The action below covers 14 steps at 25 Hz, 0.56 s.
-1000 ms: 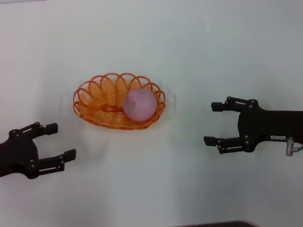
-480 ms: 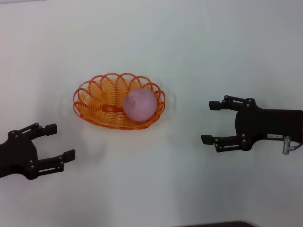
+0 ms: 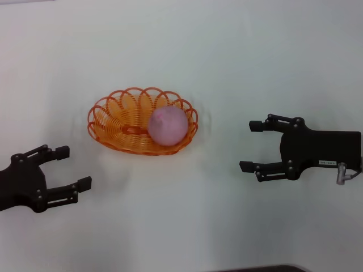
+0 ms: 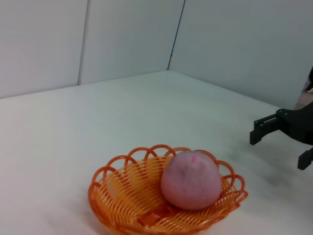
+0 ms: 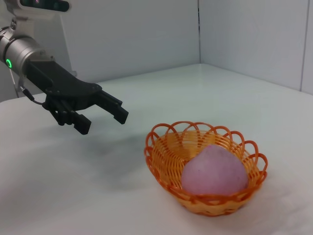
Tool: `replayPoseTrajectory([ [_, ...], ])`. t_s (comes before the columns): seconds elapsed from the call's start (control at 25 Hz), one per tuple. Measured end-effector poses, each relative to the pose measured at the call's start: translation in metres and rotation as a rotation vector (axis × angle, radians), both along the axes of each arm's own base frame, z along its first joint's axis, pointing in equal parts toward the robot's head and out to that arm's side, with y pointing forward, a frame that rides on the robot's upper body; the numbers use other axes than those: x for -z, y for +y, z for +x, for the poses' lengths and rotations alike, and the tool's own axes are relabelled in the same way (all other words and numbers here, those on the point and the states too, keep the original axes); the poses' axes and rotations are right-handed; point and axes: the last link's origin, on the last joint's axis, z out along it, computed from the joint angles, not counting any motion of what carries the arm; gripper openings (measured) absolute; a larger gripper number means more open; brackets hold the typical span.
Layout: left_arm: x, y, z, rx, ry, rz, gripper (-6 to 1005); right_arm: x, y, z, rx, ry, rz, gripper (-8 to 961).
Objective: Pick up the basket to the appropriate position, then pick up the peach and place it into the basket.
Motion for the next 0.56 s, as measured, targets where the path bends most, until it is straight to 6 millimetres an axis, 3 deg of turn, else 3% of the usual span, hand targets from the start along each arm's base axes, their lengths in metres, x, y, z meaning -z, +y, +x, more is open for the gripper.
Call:
replayPoseTrajectory([
  [0.56, 0.0013, 0.0005, 0.0007, -0.002, -0.009, 0.001, 887, 0.0006, 0.0016, -0.0001, 0.01, 0.0, 0.0, 952],
])
